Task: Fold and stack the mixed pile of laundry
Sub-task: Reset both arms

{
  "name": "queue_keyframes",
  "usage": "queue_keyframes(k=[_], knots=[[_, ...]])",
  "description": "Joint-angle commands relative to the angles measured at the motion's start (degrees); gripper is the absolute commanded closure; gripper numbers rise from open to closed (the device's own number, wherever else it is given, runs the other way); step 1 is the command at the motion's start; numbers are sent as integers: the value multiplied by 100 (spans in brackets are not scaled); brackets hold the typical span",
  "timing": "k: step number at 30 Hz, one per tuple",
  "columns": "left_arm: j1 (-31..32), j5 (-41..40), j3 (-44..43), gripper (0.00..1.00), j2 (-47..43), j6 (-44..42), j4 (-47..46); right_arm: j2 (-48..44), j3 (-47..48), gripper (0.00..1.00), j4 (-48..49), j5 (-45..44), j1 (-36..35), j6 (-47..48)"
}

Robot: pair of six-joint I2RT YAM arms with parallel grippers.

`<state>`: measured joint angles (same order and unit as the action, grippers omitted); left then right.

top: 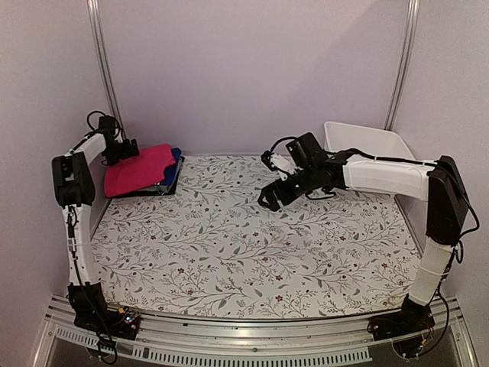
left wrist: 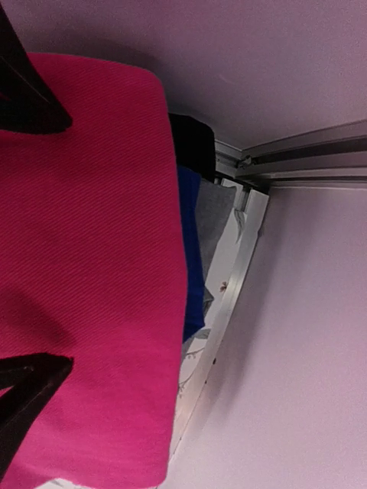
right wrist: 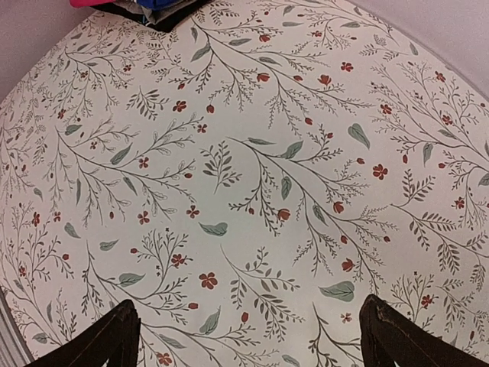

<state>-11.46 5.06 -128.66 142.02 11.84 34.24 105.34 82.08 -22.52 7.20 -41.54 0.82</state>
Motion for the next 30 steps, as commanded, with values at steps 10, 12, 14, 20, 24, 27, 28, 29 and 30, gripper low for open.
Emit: queue_keyframes(k=[10,12,14,20,24,27,28,29,30], knots=[[551,108,483,0,-2023,-661,-736,-325,422,1,209,-127,726,-613],[553,614,627,0,-2283,-440,-724,-400,480,1,317,-97,929,-704],[615,1091,637,0,-2455,-324,-559,-483,513,1,409,-37,1149,-791],[1527,665,1069,0,-3118,-403,154,-900,405,1,509,214,1734,-981],[2015,831,2034,0,-3646,-274,492,-1329,-110,1,515,358,1868,-959],[2307,833,3296,0,-4201,14,382,-1680,-715,1,548,513,1877,-1044],[2363,938,3840,0,-4428,166,174,-1768,-1041,1,592,607,1877,-1161],[2416,1038,4334,0,-4641,299,-117,-1915,-1344,1,695,730,1878,-1246],[2449,1066,4857,0,-4881,461,-342,-2007,-1642,1,850,855,1878,-1369]])
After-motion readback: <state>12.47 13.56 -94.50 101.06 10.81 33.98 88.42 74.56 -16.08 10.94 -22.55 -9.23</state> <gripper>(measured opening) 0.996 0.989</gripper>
